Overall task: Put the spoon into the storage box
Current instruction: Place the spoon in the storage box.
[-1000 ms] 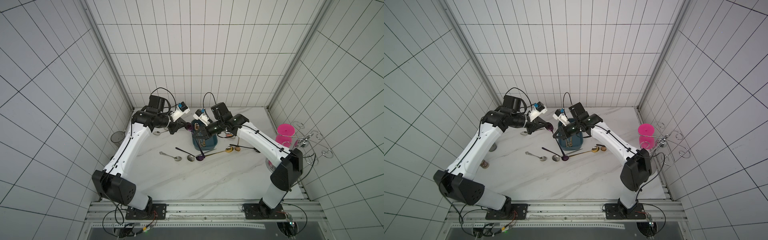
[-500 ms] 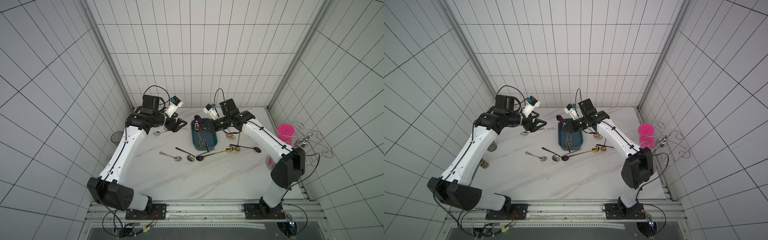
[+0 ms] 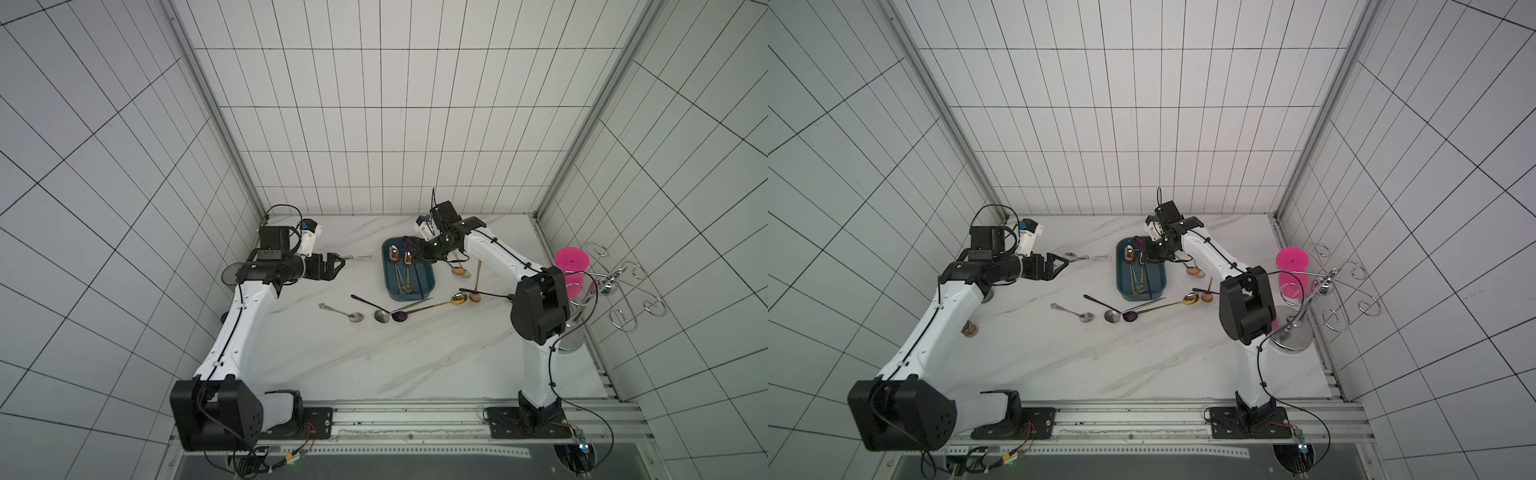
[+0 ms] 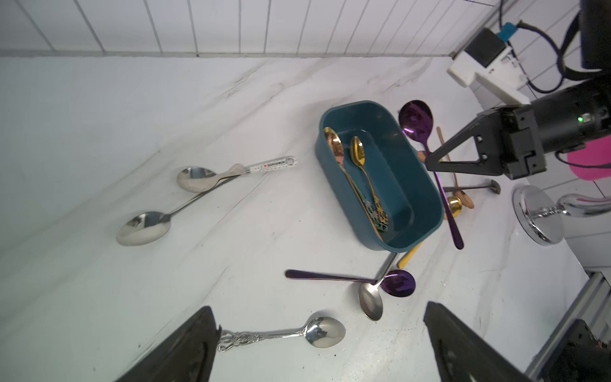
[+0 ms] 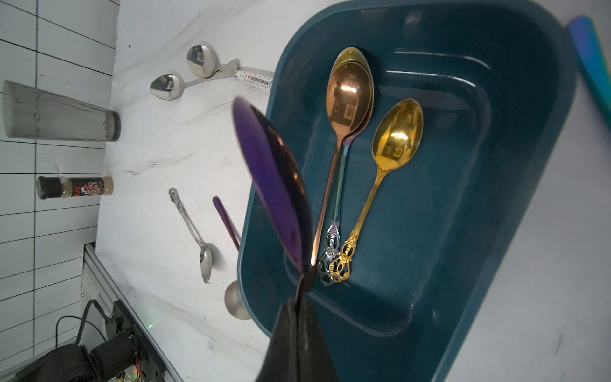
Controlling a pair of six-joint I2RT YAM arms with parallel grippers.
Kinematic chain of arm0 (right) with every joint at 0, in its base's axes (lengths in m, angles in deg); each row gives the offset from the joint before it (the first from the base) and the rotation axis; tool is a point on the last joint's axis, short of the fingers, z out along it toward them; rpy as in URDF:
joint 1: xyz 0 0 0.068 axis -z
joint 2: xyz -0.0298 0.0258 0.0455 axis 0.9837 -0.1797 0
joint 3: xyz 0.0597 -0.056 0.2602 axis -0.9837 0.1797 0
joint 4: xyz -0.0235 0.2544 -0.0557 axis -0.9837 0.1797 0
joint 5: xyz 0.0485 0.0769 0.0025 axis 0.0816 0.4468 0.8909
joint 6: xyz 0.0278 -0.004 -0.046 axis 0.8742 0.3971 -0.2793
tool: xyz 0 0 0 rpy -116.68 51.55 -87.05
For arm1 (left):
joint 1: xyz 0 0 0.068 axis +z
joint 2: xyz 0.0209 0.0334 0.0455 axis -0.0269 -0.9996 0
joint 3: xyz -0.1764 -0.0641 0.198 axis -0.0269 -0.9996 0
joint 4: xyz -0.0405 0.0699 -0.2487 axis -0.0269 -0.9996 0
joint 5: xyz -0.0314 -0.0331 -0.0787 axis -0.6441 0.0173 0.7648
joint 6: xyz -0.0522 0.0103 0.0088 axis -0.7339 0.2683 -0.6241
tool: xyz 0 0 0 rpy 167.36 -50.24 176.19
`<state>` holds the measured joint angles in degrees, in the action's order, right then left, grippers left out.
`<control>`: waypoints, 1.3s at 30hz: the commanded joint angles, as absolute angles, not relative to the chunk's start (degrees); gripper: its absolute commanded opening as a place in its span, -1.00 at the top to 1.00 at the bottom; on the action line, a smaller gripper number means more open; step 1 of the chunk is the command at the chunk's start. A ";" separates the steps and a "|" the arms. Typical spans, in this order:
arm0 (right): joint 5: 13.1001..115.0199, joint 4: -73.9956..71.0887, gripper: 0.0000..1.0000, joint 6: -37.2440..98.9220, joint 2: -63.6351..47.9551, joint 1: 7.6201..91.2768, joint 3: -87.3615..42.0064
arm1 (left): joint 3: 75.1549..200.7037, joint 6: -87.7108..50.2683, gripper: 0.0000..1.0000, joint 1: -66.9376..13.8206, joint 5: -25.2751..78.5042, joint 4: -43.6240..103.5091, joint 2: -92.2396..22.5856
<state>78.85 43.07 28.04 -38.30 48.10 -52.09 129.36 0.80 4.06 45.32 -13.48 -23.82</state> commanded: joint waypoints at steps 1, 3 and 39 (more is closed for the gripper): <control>75.65 44.97 1.00 27.39 -41.62 48.84 -57.27 | 125.94 -5.47 -0.98 6.52 43.35 -5.72 -21.57; 75.13 45.11 1.00 27.84 -43.33 49.33 -58.21 | 124.58 -7.22 -0.98 7.45 41.47 -4.30 -21.38; 68.97 43.34 0.59 34.95 -51.94 49.93 -66.89 | 121.42 -11.07 -0.96 9.36 38.36 -0.35 -21.17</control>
<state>70.50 42.54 34.32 -52.34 49.43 -64.14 121.69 -10.87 8.90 38.35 -1.31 -21.98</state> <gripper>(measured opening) 0.171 0.983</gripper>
